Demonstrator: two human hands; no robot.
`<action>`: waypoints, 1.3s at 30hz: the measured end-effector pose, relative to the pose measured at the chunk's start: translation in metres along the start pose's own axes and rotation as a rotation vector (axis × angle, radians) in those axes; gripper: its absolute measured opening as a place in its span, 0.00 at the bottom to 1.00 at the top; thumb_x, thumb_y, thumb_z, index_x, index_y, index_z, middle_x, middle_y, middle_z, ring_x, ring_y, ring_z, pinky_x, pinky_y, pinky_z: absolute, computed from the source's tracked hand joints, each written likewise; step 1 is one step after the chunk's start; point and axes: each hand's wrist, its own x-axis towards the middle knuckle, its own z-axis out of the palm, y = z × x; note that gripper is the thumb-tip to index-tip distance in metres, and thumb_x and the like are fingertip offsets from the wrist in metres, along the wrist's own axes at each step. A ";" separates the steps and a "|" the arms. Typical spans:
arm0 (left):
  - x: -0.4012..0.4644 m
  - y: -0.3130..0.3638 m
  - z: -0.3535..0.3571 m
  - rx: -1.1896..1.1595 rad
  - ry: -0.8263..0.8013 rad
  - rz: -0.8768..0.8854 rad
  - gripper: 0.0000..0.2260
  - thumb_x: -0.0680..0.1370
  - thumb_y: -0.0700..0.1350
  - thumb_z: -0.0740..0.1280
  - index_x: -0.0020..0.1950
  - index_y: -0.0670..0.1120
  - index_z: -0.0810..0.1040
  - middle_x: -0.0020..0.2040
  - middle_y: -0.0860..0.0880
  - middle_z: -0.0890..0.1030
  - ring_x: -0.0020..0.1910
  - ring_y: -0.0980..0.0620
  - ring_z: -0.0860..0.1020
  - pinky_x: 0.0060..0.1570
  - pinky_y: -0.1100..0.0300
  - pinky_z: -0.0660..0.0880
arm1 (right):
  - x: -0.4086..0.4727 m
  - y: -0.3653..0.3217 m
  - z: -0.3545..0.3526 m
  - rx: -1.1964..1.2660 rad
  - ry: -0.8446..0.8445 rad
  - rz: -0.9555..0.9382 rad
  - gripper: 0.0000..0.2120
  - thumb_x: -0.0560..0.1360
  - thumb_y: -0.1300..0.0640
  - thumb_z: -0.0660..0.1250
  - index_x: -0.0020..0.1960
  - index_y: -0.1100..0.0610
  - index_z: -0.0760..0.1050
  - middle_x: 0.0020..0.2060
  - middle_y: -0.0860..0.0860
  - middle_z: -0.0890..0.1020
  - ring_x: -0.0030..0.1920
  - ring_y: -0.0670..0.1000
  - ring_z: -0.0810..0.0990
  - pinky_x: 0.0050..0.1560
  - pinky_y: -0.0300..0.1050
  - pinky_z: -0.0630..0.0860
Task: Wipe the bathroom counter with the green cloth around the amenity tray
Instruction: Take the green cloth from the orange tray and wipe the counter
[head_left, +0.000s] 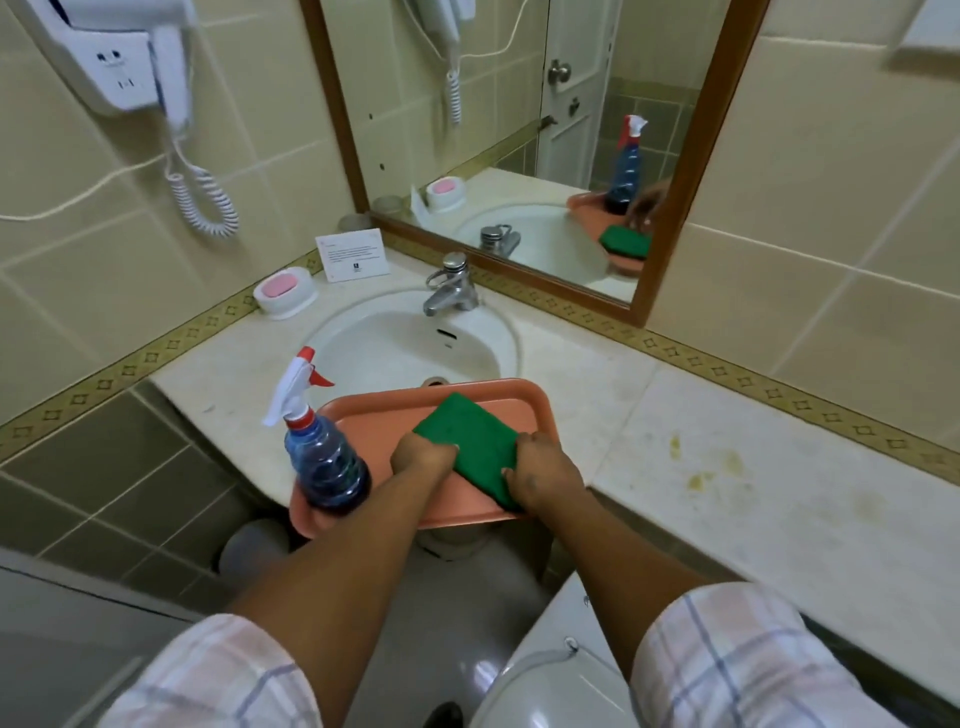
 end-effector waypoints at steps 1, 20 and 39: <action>0.003 0.002 0.004 -0.031 -0.020 -0.012 0.24 0.72 0.50 0.73 0.65 0.41 0.76 0.61 0.42 0.81 0.59 0.42 0.80 0.57 0.56 0.77 | 0.002 0.000 0.002 -0.013 -0.002 0.012 0.18 0.76 0.50 0.65 0.63 0.56 0.71 0.58 0.56 0.76 0.54 0.56 0.77 0.52 0.52 0.76; 0.007 0.024 0.045 -0.694 0.008 0.075 0.17 0.72 0.44 0.59 0.56 0.39 0.78 0.50 0.38 0.83 0.49 0.38 0.82 0.55 0.40 0.80 | -0.002 -0.006 0.002 0.212 -0.011 0.139 0.17 0.67 0.49 0.68 0.51 0.57 0.79 0.48 0.58 0.83 0.49 0.59 0.82 0.48 0.48 0.79; -0.120 0.139 0.210 -0.419 -0.684 0.352 0.16 0.72 0.35 0.62 0.59 0.46 0.74 0.54 0.42 0.82 0.50 0.42 0.82 0.48 0.47 0.82 | -0.081 0.200 -0.040 0.994 0.460 0.515 0.16 0.81 0.51 0.60 0.66 0.56 0.68 0.55 0.54 0.79 0.45 0.47 0.78 0.40 0.42 0.78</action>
